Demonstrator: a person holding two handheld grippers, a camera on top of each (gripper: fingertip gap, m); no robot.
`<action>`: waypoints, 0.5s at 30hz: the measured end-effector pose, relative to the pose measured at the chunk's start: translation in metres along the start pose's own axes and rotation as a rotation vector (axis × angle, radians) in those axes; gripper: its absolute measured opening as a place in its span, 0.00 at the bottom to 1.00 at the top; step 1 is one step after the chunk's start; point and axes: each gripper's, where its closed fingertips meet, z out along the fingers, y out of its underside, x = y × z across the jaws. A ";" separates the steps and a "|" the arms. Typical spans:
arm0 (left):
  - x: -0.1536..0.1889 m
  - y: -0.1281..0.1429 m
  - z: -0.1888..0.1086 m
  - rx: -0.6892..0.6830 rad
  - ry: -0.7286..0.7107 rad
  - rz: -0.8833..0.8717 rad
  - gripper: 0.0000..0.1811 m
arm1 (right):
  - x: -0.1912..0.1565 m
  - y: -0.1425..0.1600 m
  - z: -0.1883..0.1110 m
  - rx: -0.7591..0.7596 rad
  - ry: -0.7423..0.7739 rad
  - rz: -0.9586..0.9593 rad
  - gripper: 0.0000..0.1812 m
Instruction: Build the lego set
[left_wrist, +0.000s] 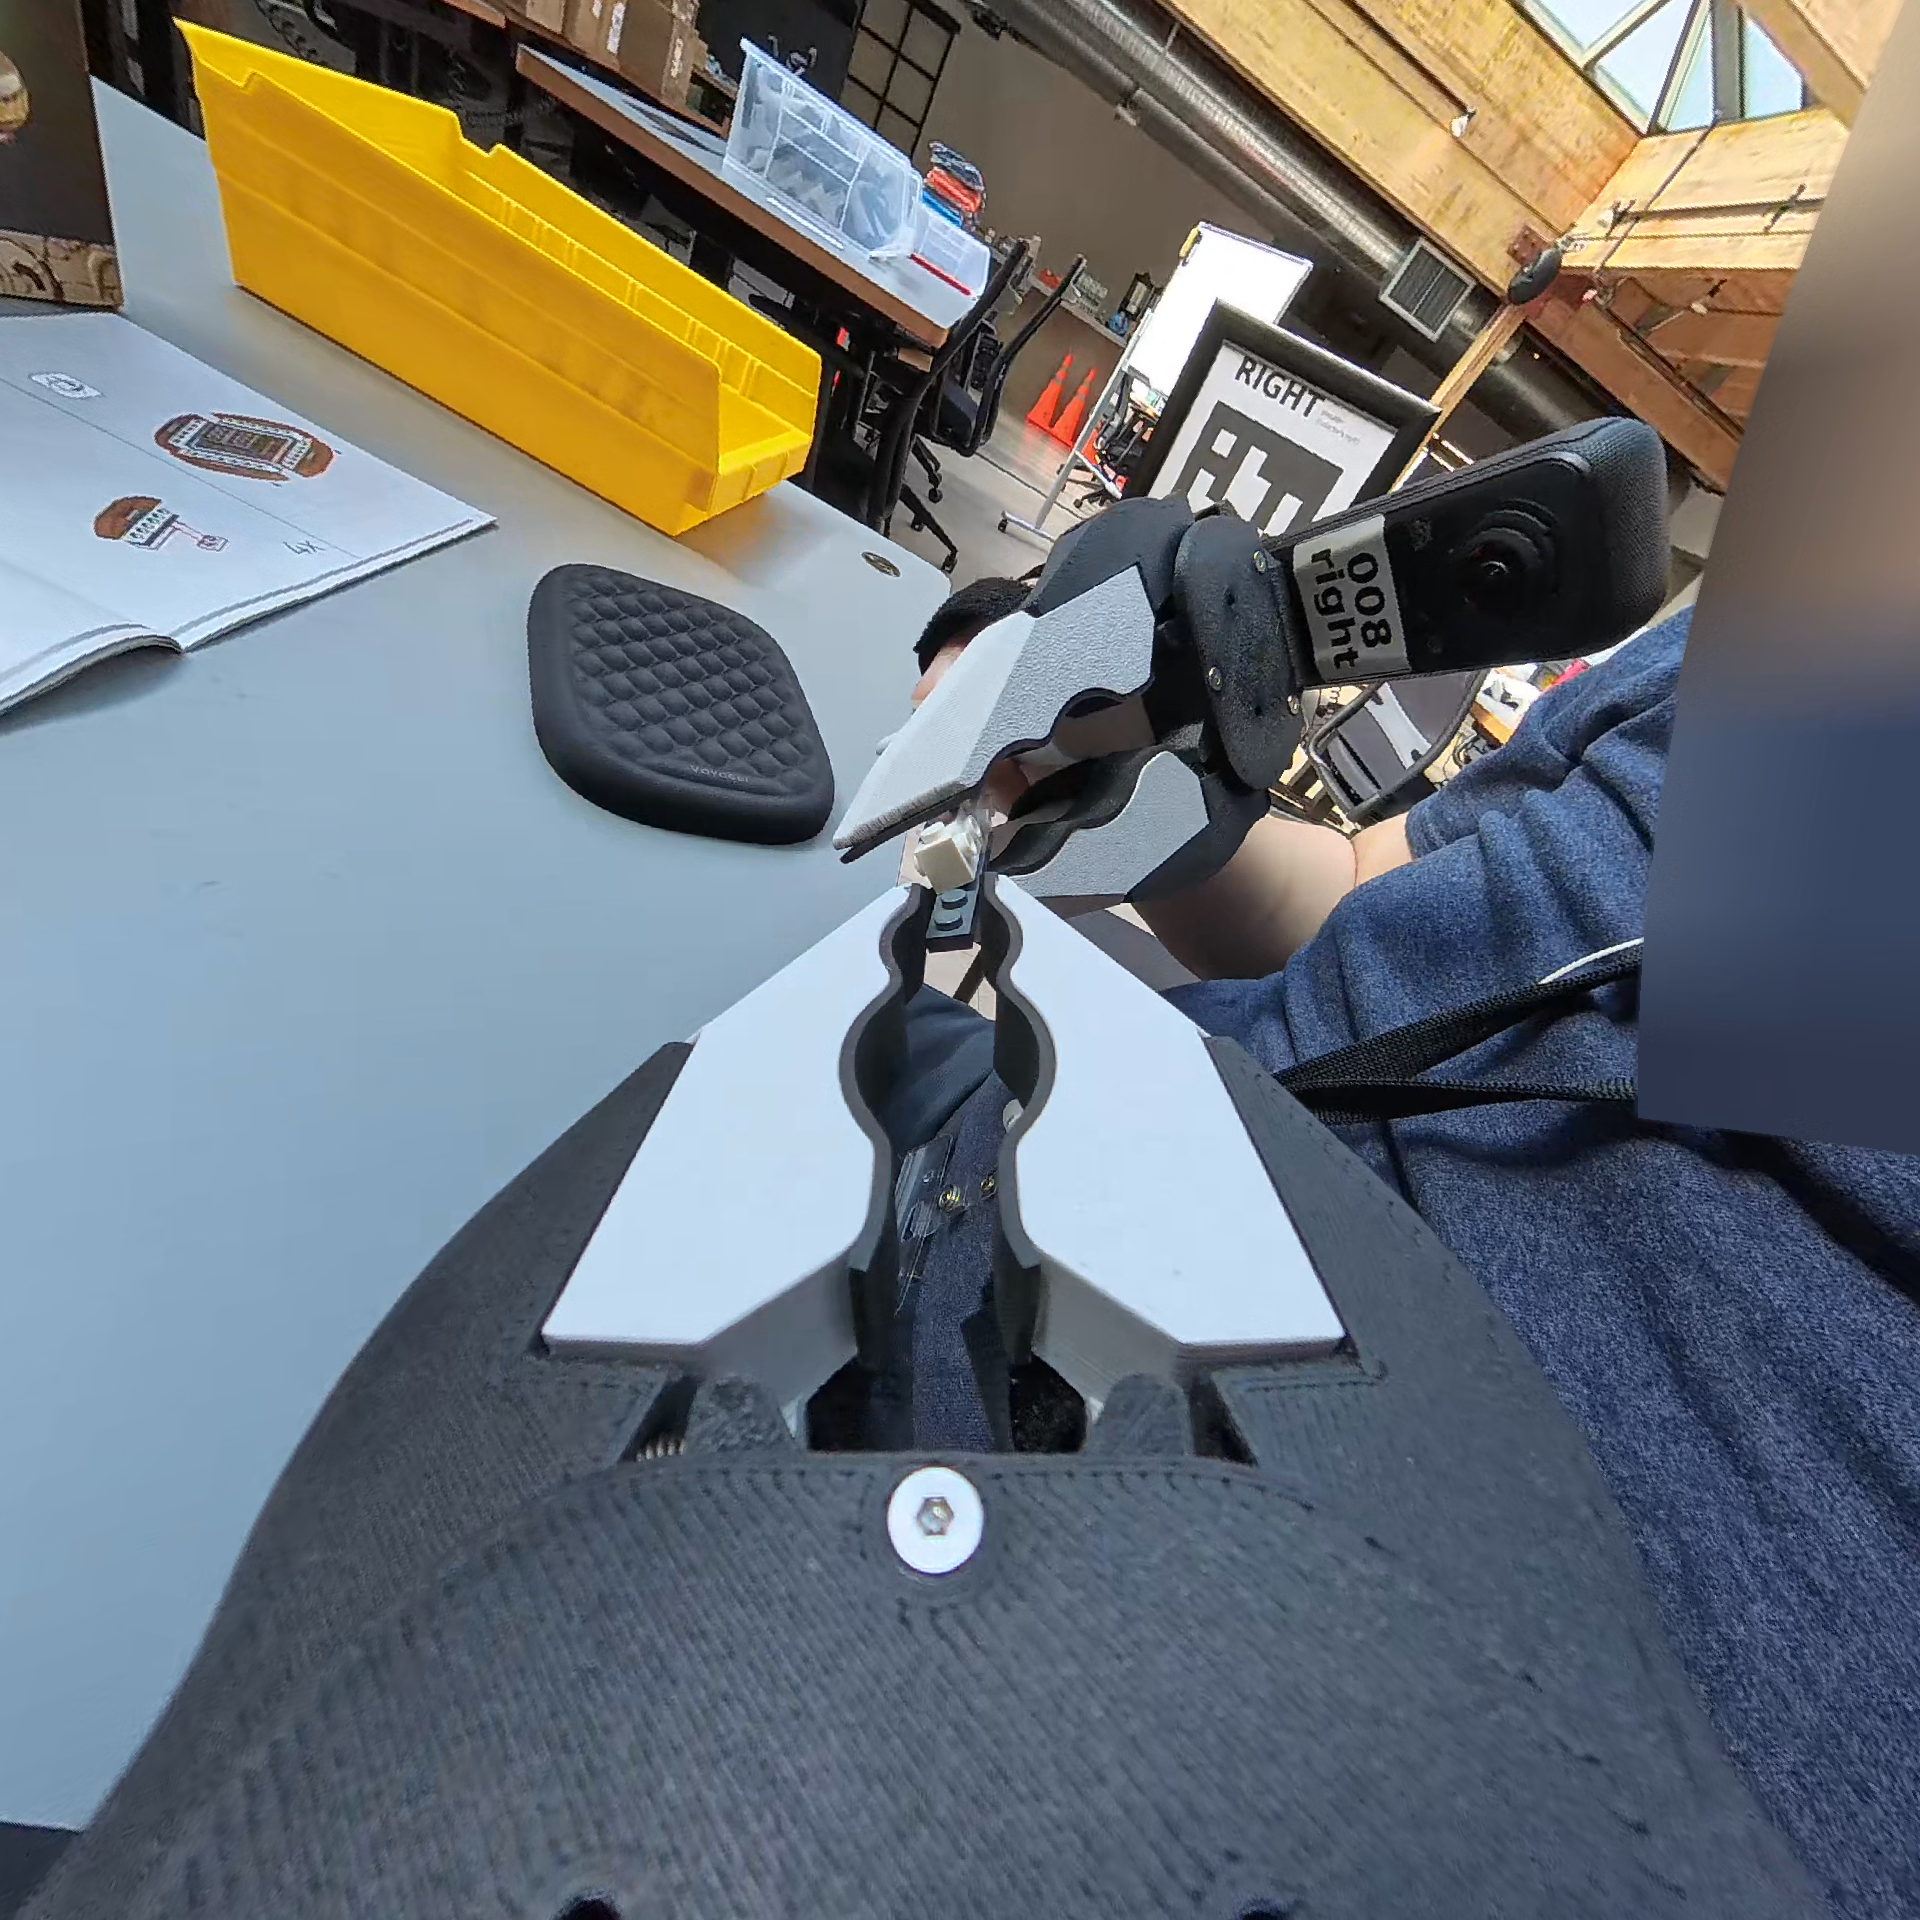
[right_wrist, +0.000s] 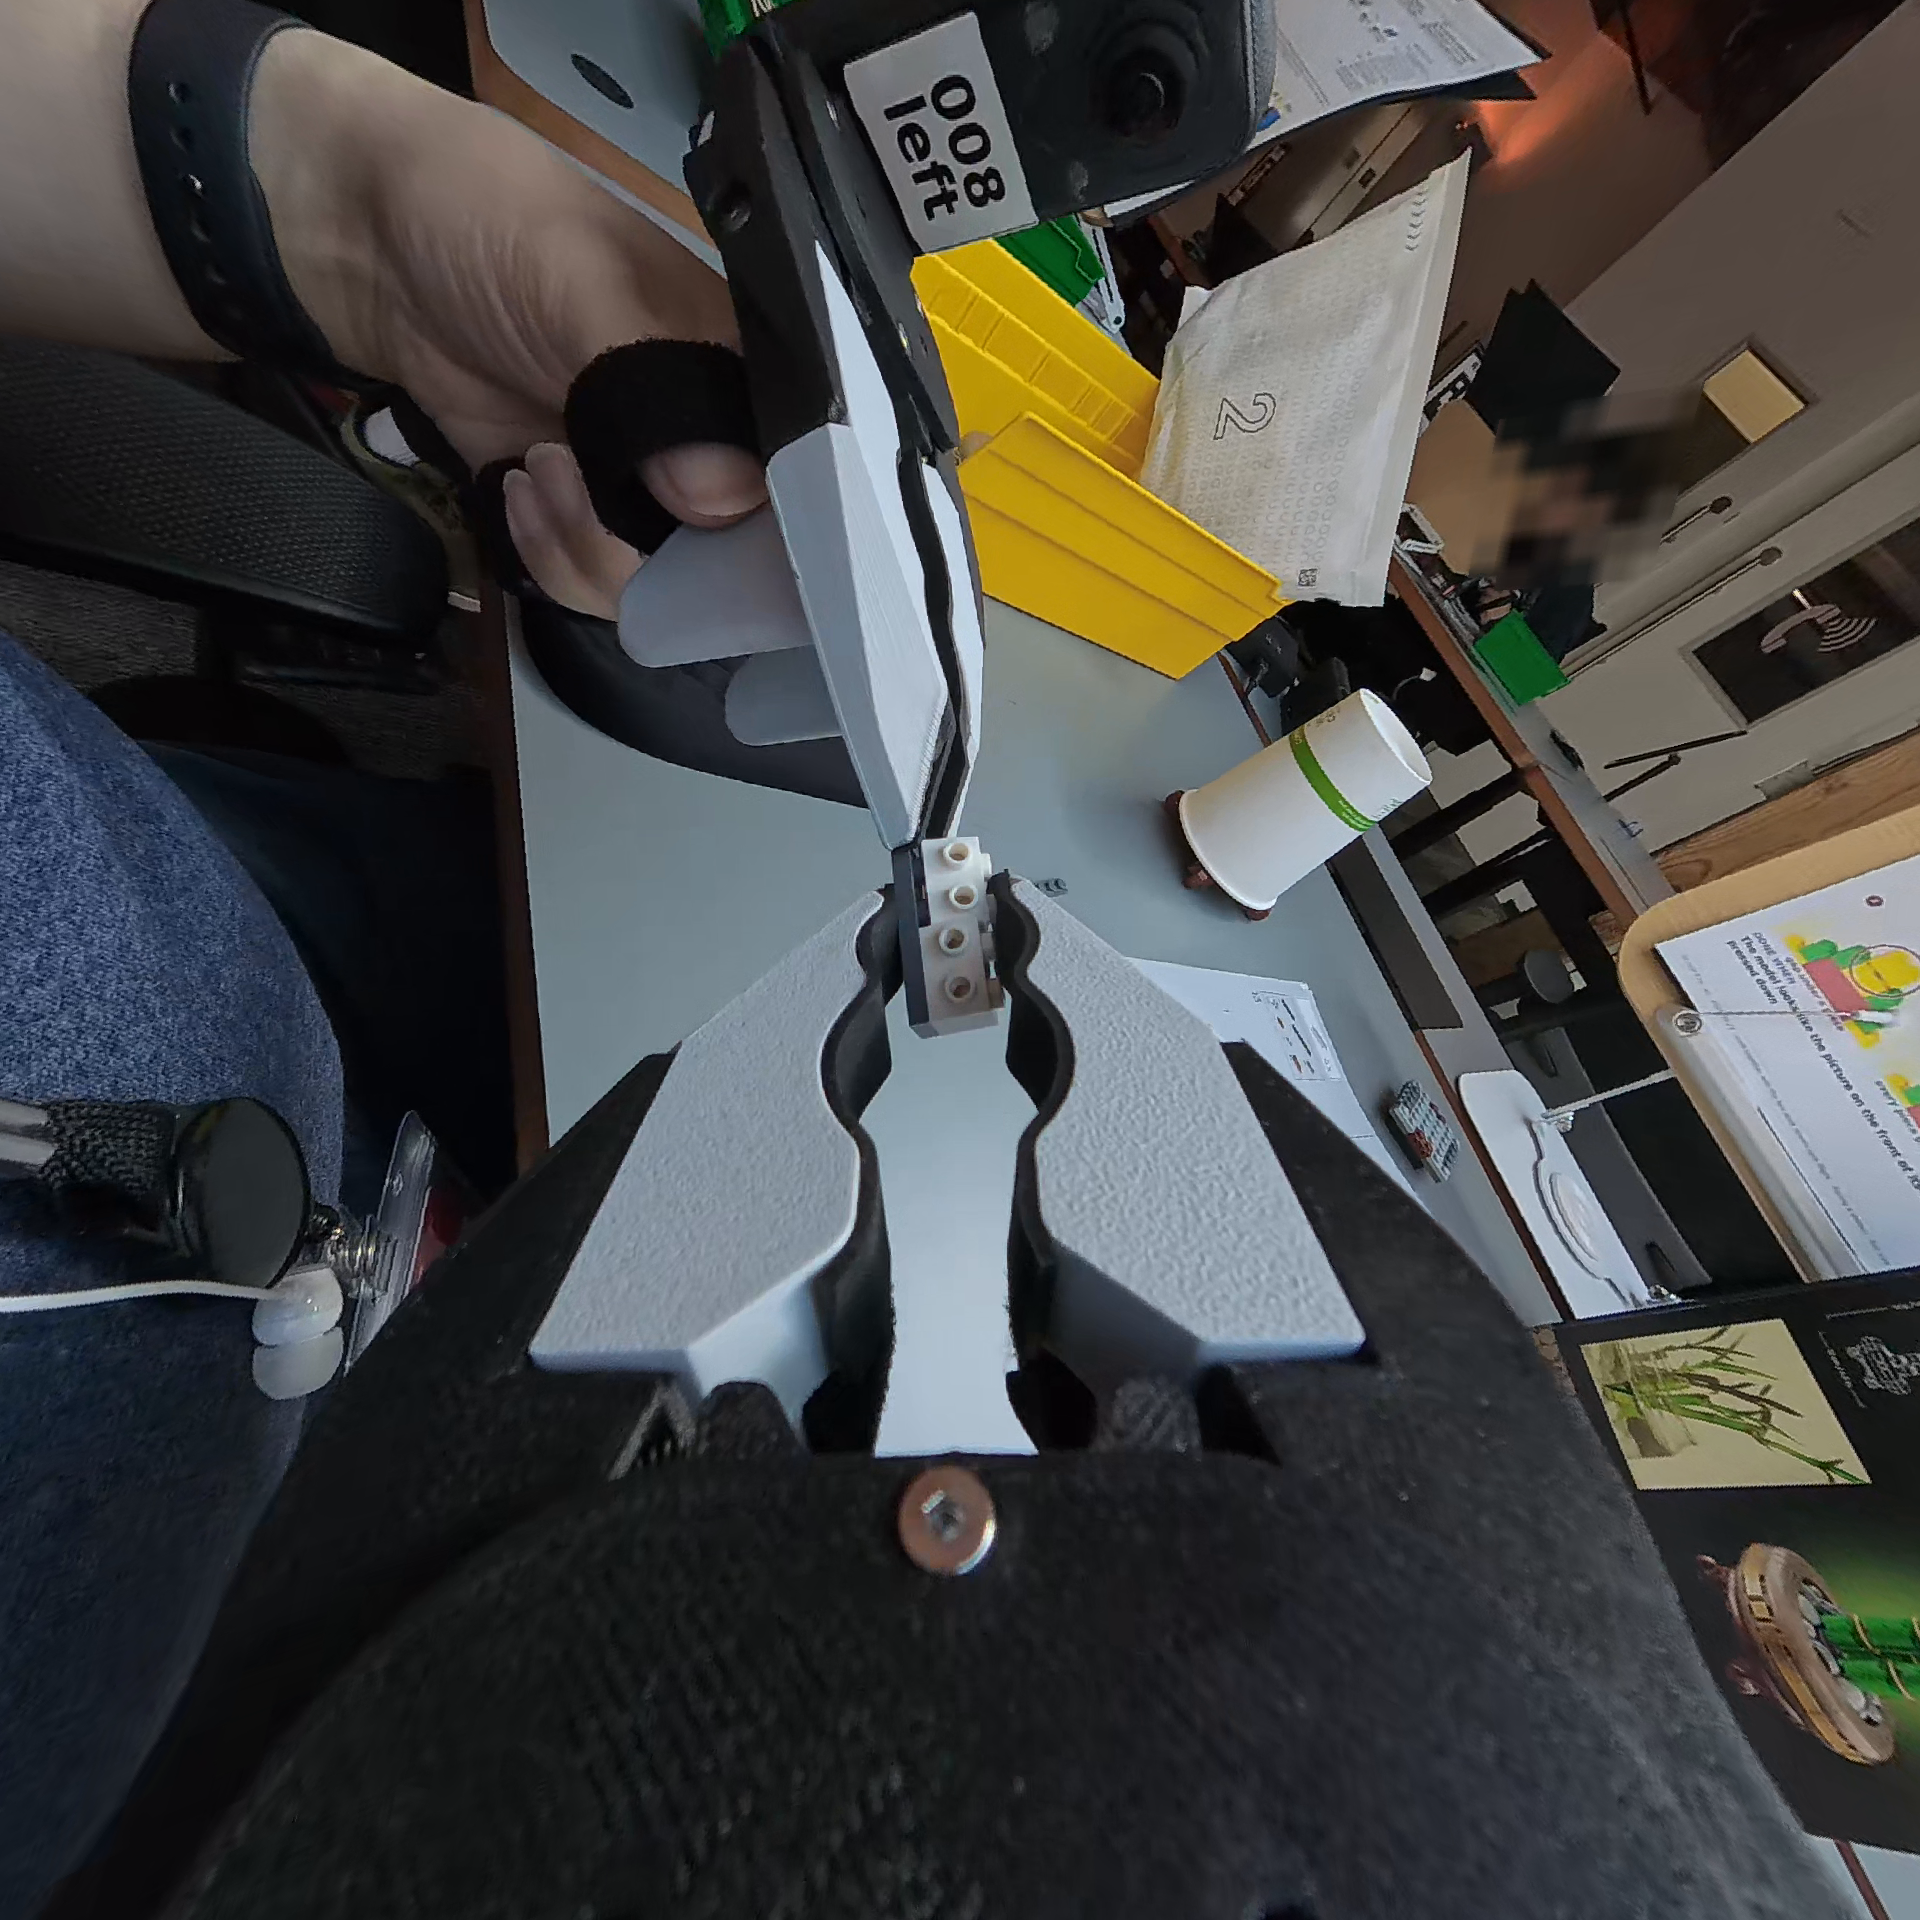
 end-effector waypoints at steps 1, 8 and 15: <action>0.000 0.000 0.000 -0.001 0.003 -0.001 0.04 | 0.000 -0.001 0.000 0.003 0.007 -0.003 0.09; -0.001 0.002 0.002 -0.016 0.002 -0.022 0.03 | 0.004 0.003 -0.001 -0.009 0.021 -0.010 0.09; -0.005 -0.003 0.006 0.015 0.012 -0.114 0.03 | 0.011 0.006 -0.001 -0.021 0.056 -0.033 0.08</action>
